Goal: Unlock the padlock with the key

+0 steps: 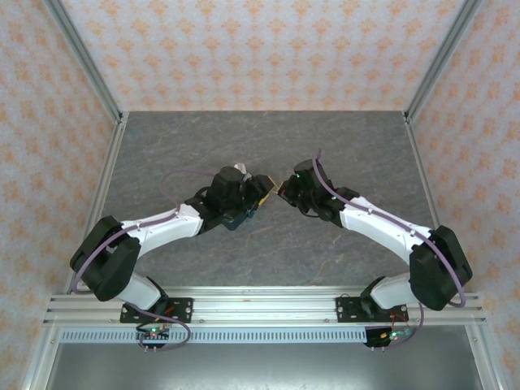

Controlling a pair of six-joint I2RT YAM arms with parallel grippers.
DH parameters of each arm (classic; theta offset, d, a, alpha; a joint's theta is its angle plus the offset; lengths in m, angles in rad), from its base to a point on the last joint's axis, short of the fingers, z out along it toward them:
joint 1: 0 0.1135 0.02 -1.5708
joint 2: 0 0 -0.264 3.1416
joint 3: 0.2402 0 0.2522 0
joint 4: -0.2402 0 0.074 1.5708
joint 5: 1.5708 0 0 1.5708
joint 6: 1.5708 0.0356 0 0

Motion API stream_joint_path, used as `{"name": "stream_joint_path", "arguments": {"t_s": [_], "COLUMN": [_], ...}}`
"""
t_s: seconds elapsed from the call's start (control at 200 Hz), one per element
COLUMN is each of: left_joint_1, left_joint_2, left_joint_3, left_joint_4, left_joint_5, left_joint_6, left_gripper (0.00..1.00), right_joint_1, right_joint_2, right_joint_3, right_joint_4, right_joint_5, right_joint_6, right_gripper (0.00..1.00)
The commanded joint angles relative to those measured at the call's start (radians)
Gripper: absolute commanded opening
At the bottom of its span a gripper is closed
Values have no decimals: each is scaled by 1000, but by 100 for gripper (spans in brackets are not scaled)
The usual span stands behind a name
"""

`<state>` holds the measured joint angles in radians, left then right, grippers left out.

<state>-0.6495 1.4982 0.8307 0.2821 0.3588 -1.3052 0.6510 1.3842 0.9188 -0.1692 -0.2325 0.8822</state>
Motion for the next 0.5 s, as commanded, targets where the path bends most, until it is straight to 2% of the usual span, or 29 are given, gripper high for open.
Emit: {"name": "stream_joint_path", "arguments": {"t_s": [0.0,0.18,0.49], "left_joint_1": [-14,-20,-22], "left_joint_2": [16,40,61], "left_joint_3": [33,38,52], "left_joint_4": [42,52,53], "left_joint_5": [-27,-37,-46], "left_joint_6": [-9,-16,-15], "left_gripper": [43,35,28], "right_joint_1": [-4,-8,-23], "right_joint_2": [5,4,-3], "right_joint_3": [22,17,-1], "right_joint_4": [-3,5,13], "right_joint_5": [17,11,-4], "right_joint_6": [6,8,9], "right_gripper": [0,0,0]}}
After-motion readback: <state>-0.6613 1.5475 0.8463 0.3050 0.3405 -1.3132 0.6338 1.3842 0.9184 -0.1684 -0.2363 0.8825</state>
